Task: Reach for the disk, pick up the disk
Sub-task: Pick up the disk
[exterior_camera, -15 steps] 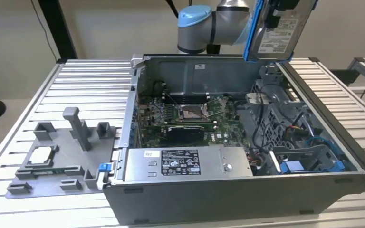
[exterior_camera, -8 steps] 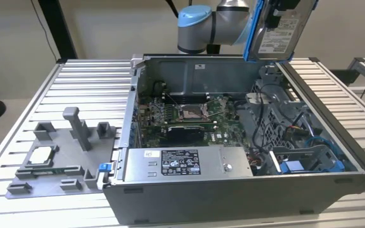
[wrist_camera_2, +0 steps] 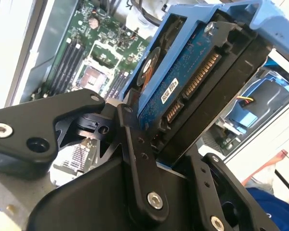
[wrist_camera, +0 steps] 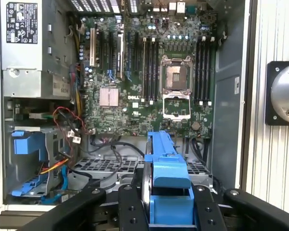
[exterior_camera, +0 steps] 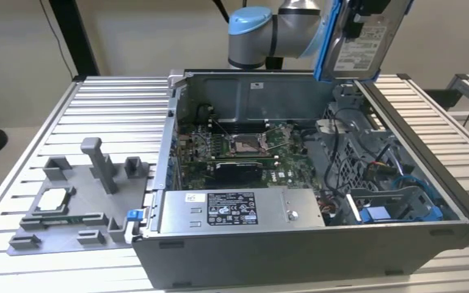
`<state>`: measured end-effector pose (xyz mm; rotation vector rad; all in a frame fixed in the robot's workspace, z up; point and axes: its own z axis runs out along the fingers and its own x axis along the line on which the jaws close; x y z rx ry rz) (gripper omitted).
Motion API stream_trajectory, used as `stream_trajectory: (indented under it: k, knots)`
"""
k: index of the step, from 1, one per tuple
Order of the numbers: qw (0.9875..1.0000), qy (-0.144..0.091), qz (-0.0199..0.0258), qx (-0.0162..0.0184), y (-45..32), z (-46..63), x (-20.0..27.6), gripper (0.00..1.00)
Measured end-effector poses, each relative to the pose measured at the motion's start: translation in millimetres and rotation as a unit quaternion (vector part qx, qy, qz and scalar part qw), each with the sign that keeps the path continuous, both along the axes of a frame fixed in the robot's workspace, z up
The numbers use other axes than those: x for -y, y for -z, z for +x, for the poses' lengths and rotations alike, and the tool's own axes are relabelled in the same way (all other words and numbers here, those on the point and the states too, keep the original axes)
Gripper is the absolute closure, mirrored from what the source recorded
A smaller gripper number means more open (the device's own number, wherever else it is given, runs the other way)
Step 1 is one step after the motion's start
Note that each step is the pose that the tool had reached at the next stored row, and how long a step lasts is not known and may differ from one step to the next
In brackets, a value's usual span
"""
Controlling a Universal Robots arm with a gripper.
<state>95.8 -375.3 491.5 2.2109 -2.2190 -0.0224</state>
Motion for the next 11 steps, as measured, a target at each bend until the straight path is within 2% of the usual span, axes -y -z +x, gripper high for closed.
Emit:
stream_trajectory:
  k: [11]
  knots:
    - [1.0000,0.000,0.0001,0.0000,0.1,0.7,27.8,1.00]
